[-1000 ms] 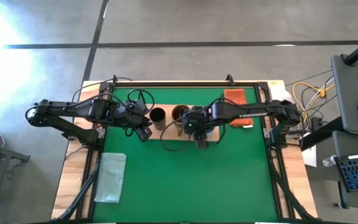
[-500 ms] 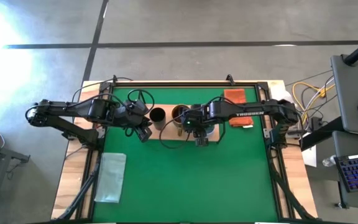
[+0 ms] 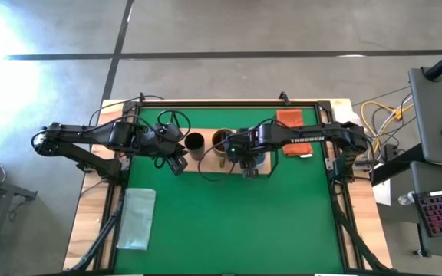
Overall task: Stack small to large cups/mugs on shelf
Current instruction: Adjust the mugs including the cup
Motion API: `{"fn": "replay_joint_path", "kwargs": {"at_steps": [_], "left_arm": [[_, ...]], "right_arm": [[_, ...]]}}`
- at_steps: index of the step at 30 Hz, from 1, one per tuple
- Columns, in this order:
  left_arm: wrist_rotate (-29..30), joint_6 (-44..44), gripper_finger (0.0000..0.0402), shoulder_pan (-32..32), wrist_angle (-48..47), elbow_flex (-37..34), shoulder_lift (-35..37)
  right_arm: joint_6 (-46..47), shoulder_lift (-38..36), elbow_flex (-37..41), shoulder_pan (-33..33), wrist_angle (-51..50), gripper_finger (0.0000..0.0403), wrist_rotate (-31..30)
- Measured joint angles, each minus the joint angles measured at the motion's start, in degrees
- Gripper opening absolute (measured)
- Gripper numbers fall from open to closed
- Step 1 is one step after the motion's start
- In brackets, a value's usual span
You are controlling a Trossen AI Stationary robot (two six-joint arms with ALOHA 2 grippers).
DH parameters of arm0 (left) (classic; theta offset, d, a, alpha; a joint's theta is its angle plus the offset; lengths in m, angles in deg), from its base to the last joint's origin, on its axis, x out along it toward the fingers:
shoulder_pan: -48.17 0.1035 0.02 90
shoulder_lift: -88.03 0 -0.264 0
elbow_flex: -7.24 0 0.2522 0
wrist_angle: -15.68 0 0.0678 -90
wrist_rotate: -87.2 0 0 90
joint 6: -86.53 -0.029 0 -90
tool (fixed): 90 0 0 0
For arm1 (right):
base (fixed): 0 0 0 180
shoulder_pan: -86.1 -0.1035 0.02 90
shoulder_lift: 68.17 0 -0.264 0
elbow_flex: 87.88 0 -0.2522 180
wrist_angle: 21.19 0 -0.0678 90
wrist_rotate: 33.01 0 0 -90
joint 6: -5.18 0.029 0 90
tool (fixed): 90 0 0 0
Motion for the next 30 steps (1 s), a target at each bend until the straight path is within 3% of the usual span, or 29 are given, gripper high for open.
{"fn": "replay_joint_path", "kwargs": {"at_steps": [12, 24, 30], "left_arm": [[0.0, 0.0, 0.0077, 0.0, 0.0, 0.0, 0.0], [0.0, 1.4, 0.0077, 0.0, 0.0, 0.0, 0.0], [1.8, 1.6, 0.0077, 0.0, 0.1, 0.0, 0.0]], "right_arm": [[-0.7, 0.0, 1.2, -0.1, -0.4, 0.0132, 3.4], [-6.1, 0.0, 1.4, -0.2, -3.4, 0.0062, 4.8], [-11.8, 0.0, 1.4, -0.2, -3.5, 0.0051, 4.8]]}}
